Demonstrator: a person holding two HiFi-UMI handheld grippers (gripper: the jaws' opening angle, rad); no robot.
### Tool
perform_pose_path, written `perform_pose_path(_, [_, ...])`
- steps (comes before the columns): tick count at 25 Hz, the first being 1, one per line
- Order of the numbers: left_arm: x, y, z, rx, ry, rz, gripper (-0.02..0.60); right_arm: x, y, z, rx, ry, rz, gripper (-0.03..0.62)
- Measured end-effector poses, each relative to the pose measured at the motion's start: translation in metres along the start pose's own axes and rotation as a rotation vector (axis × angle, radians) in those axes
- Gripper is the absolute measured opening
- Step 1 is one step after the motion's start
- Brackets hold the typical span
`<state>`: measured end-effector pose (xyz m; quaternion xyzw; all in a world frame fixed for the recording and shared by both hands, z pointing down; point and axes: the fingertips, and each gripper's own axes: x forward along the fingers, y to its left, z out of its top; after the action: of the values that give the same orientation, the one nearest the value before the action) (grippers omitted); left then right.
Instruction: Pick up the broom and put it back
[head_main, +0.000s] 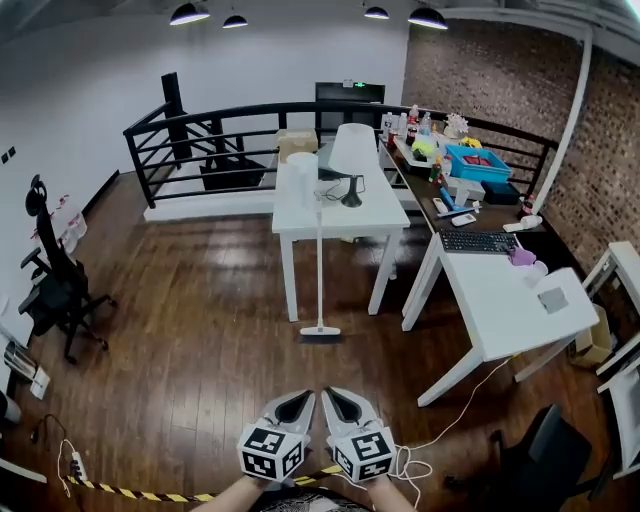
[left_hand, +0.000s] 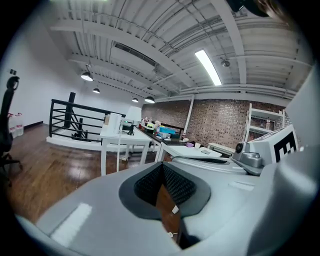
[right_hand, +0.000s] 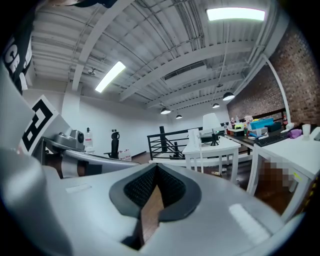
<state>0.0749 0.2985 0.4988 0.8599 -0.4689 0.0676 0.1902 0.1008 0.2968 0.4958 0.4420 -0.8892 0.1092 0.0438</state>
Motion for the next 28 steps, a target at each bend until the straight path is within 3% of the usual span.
perform_pose_path(16, [0.120,0.187,0.111,0.018,-0.008,-0.139,0.005,0.223,-0.047,0.068,-0.012,-0.019,-0.132,0.000])
perform_pose_path(28, [0.159,0.250,0.137,0.026,-0.018,-0.162,0.005,0.309,-0.073,0.085,-0.013,-0.037,-0.152,0.005])
